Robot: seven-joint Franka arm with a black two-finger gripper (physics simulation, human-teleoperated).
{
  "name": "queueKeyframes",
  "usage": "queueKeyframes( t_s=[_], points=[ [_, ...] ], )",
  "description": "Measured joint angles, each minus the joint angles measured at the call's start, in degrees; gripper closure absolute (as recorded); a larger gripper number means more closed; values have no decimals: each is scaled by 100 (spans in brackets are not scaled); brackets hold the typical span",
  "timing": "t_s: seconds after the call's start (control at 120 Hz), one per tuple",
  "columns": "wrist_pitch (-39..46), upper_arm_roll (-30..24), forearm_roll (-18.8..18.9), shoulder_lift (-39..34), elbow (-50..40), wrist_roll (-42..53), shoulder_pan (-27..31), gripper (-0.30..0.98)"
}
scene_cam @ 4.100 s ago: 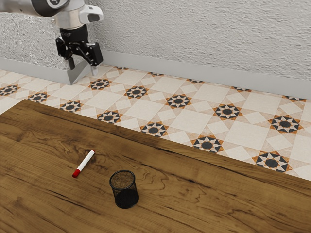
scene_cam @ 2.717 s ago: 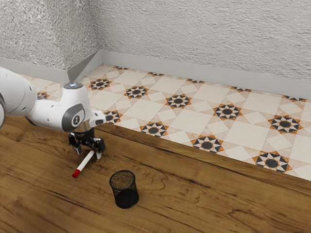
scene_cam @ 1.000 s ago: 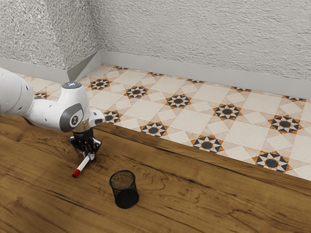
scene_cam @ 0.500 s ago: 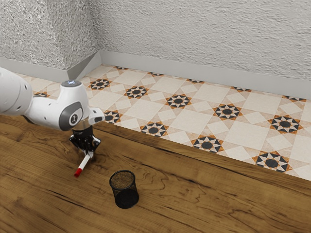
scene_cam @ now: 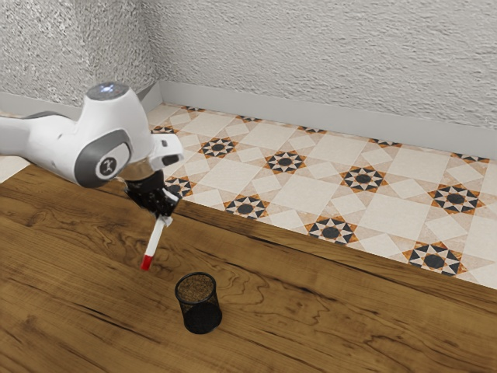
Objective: Put the marker into the pen holder.
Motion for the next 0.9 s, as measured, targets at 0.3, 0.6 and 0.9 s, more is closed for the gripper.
queueKeyframes(
  t_s=[0.3, 0.6, 0.9],
  points=[
    [409, 6, -152, -272, -184, -66, -799, 75],
    [1312, 4, -339, -376, -636, -54, -996, 74],
    [1601, 5, -496, -585, -972, -4, -1122, 73]
  ],
)
